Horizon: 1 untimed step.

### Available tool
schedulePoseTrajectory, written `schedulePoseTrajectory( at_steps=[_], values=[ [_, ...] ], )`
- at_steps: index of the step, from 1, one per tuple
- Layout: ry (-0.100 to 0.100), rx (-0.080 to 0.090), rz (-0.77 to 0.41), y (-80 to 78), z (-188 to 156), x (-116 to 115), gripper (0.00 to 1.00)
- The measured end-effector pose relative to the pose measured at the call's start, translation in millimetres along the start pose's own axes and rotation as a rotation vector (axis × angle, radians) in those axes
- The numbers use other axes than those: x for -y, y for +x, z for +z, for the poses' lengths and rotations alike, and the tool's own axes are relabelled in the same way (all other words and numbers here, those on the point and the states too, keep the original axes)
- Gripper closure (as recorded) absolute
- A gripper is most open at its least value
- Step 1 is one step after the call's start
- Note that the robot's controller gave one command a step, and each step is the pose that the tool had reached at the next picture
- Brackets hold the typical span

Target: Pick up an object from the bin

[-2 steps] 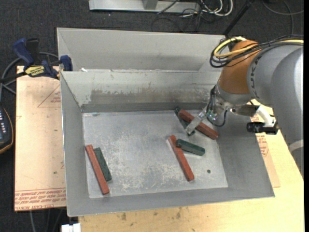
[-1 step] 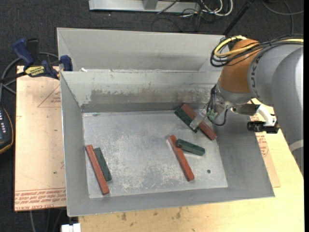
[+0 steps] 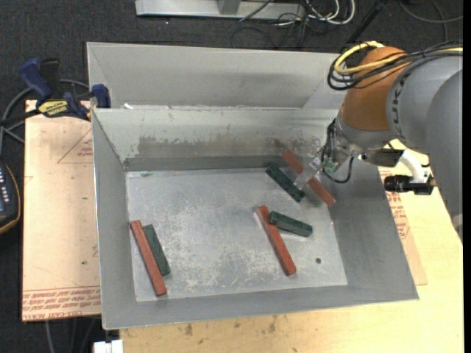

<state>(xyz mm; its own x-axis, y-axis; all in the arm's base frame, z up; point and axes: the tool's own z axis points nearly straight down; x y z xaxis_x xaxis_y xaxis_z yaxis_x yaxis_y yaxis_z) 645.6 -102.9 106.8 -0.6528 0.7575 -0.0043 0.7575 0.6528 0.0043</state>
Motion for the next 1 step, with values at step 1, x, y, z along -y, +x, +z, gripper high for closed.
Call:
schedulePoseTrajectory(
  at_steps=[1],
  values=[
    [-0.003,0.004,-0.004,-1.9,-79.2,-2.4,1.00]
  ],
)
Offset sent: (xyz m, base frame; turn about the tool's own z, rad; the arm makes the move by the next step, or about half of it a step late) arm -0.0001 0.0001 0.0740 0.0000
